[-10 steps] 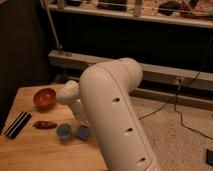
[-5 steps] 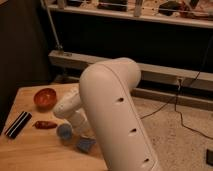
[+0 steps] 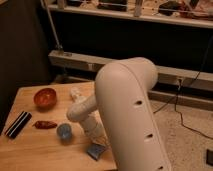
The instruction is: Wipe the white sponge on the table
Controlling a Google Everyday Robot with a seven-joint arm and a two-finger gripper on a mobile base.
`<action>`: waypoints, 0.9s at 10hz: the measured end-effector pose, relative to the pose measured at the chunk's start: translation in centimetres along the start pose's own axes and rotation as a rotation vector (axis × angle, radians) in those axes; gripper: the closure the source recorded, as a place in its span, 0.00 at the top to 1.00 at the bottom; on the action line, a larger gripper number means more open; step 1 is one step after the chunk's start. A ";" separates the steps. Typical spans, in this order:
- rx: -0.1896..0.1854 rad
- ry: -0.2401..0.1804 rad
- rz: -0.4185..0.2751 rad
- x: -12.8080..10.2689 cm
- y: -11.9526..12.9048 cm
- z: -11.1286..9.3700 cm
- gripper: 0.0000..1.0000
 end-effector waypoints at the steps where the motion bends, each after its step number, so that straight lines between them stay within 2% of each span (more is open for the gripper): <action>1: -0.007 0.005 0.042 -0.4 -1.5 0.2 0.08; 4: -0.011 0.011 0.163 -2.1 -6.5 0.4 0.08; 7: -0.017 -0.009 0.268 -4.9 -11.5 -1.1 0.08; 9: -0.057 -0.047 0.318 -7.8 -13.0 -2.3 0.08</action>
